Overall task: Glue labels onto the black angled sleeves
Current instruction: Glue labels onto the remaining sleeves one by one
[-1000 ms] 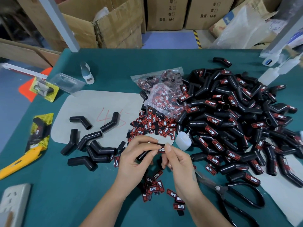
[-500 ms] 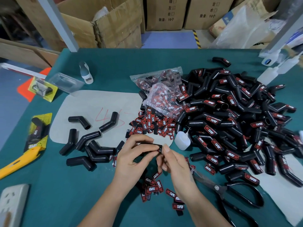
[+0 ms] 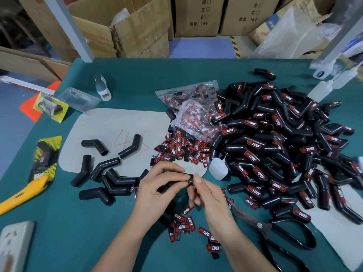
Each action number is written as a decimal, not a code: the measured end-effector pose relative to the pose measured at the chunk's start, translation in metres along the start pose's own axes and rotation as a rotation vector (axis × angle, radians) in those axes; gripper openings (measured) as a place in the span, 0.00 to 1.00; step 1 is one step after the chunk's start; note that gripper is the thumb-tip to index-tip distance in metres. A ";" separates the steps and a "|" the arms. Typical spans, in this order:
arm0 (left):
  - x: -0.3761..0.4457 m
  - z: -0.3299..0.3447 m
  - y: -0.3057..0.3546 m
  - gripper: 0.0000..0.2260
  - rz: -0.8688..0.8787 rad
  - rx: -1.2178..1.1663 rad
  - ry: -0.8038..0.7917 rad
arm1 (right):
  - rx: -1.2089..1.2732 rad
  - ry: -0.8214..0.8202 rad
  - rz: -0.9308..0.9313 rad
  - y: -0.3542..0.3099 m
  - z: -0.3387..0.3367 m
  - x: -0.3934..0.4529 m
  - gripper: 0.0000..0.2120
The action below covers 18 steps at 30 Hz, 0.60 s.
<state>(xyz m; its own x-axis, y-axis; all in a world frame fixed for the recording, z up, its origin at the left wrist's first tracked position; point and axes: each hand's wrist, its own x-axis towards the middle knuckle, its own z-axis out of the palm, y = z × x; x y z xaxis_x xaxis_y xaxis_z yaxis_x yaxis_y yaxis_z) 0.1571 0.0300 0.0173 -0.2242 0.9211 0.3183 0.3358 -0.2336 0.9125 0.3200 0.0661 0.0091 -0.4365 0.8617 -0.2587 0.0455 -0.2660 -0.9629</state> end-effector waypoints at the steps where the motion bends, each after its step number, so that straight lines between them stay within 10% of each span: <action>1: 0.000 -0.001 0.001 0.05 -0.036 -0.043 -0.018 | 0.023 0.001 0.011 -0.002 -0.001 0.000 0.26; 18: 0.001 -0.011 0.001 0.11 -0.118 -0.129 -0.154 | 0.198 -0.034 0.039 -0.009 -0.005 -0.003 0.34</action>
<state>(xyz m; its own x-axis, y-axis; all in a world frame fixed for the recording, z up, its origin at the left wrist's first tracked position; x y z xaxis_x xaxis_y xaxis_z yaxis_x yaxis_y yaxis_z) 0.1474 0.0274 0.0214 -0.1095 0.9787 0.1738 0.1938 -0.1504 0.9694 0.3259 0.0677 0.0178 -0.4680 0.8348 -0.2900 -0.1126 -0.3818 -0.9174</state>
